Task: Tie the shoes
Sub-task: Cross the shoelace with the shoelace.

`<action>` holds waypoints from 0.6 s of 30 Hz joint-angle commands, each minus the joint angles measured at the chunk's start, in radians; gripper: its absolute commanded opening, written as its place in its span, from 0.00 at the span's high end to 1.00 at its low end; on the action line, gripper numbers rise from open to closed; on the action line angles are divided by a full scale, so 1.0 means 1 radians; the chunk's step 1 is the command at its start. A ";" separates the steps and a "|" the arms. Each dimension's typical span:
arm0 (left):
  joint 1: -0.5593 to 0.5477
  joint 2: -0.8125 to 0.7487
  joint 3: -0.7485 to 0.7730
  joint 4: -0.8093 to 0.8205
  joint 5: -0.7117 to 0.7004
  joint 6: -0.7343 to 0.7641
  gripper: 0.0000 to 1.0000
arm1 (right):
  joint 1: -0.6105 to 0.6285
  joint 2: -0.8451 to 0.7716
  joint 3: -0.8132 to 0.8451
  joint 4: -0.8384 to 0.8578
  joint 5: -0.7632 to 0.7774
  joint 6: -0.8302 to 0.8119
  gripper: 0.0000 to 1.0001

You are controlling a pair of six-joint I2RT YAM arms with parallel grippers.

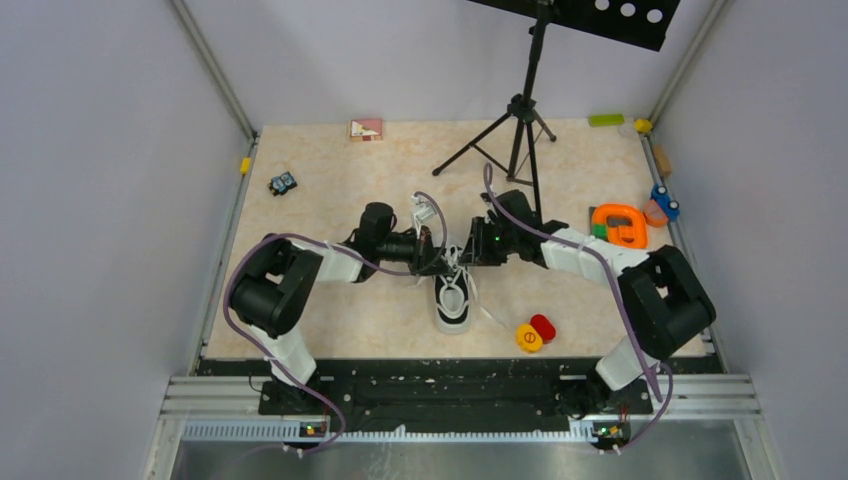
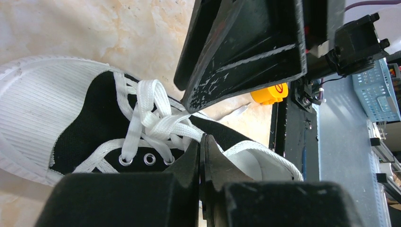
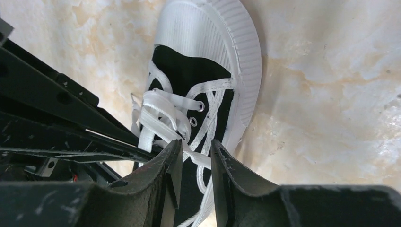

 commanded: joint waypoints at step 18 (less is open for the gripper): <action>0.006 -0.014 0.026 0.028 0.023 0.001 1.00 | 0.008 0.076 0.036 0.050 -0.072 -0.023 0.67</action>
